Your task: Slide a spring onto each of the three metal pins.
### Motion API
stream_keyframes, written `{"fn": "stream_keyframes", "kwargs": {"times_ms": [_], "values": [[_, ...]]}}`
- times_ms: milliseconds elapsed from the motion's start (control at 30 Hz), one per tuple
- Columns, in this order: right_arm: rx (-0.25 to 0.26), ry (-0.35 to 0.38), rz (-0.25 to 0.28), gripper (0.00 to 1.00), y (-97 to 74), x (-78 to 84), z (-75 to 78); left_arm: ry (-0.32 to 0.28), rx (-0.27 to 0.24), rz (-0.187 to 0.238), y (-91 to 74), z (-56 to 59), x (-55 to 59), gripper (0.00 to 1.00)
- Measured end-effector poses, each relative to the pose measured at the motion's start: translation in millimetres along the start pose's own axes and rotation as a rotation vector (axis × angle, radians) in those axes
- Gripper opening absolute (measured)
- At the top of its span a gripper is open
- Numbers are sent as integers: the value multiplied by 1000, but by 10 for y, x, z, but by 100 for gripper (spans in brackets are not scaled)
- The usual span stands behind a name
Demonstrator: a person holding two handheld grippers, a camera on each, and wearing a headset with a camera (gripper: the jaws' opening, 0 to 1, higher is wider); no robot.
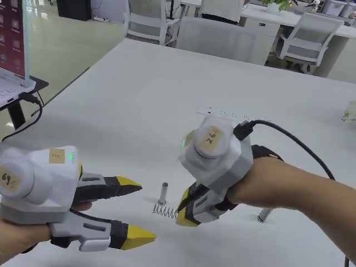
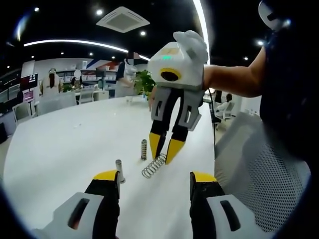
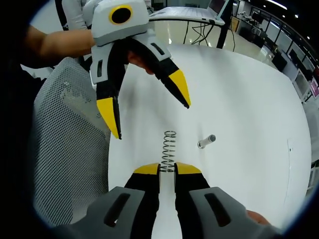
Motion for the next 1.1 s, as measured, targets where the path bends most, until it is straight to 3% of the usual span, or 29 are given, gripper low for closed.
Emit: {"fn": "stream_keyframes", "kwargs": {"times_ms": [500, 800, 1100], "values": [[-46, -111, -3, 8, -375, -38, -80, 46, 67, 41, 112, 100, -186, 42], [-67, -154, -9, 8, -421, -28, -99, 63, 116, 73, 164, 156, -257, 30], [-76, -175, -14, 8, -448, -30, -104, 85, 152, 77, 225, 193, -284, 20]]}}
Point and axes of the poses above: the centre of the closed fingertips' face, and the gripper's own axes: y roughly forward along the fingers, z roughly to its right, x roughly out of its underside, the point moved 6 cm from there along -y, roughly backward along the fingers, and after that the axes turned 3 degrees about z, right-handed, at the moved point
